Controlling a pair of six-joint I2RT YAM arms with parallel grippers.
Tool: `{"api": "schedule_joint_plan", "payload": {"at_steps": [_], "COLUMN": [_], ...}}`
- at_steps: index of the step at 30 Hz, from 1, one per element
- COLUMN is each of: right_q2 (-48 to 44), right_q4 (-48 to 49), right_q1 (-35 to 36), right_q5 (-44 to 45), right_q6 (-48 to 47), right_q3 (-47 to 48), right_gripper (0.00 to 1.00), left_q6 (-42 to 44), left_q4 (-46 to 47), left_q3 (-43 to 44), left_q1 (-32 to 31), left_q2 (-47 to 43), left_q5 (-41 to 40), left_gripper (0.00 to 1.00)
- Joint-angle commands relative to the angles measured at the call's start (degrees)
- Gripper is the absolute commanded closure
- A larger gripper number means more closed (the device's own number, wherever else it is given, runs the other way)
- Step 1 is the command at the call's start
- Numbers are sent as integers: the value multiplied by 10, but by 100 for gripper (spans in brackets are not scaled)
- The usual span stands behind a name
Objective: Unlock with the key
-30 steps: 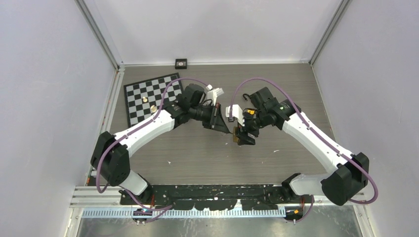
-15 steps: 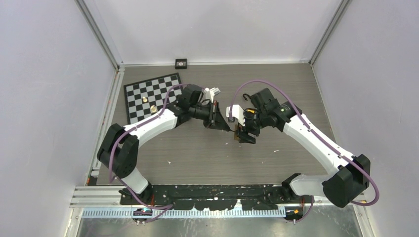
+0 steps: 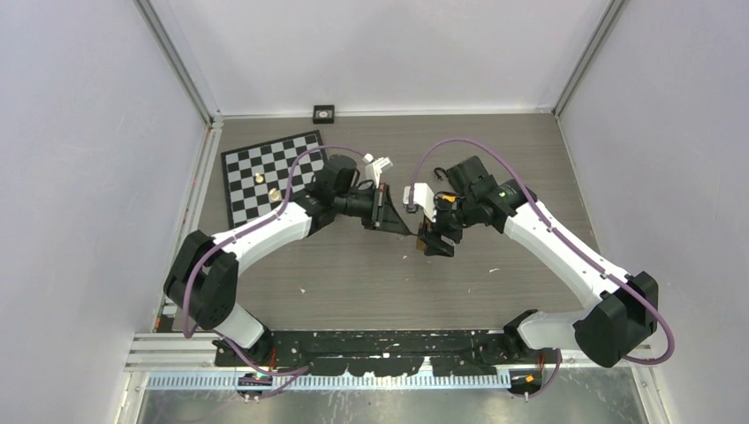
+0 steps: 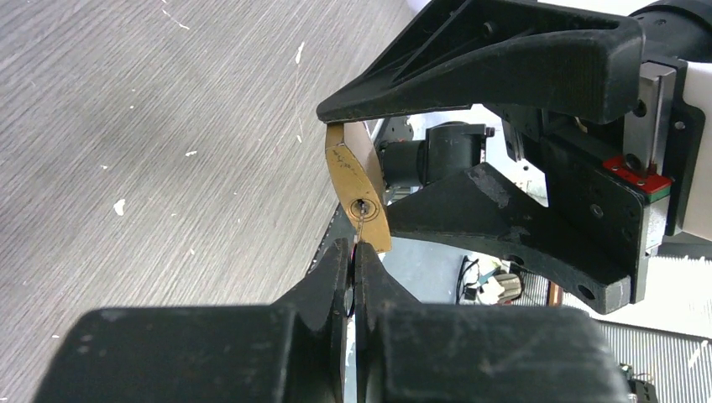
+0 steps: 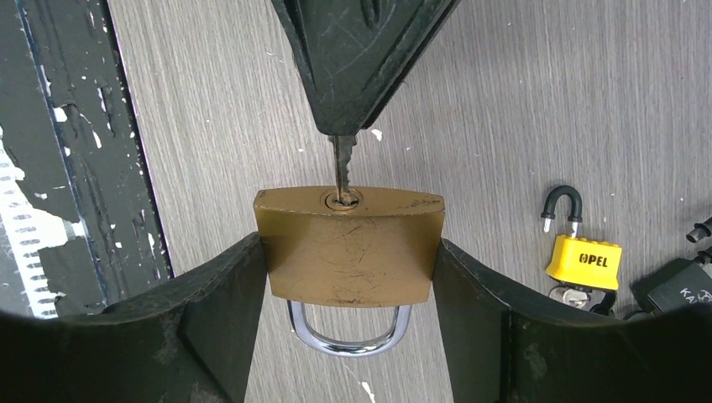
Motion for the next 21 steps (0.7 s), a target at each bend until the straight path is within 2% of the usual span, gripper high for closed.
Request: {"api": "schedule_joint_plan", "payload": {"at_steps": [1, 5, 7, 13, 17, 21], "right_q2": [-7, -9, -16, -25, -25, -22], "right_q4": [53, 53, 62, 82, 86, 79], "right_q1": [1, 3, 11, 20, 21, 19], "right_q5": [-28, -21, 14, 61, 63, 46], "right_q6": [2, -5, -19, -23, -21, -20], "right_q3": [39, 38, 26, 9, 5, 10], "right_gripper": [100, 100, 100, 99, 99, 99], "left_q6": [17, -25, -81, -154, -146, -88], "left_q4": [0, 7, 17, 51, 65, 52], "left_q3": [8, 17, 25, 30, 32, 33], "left_q1": [-15, -15, -15, -13, -14, -16], "left_q2": [-4, 21, 53, 85, 89, 79], "left_q5": [11, 29, 53, 78, 81, 75], "left_gripper": [100, 100, 100, 100, 100, 100]}}
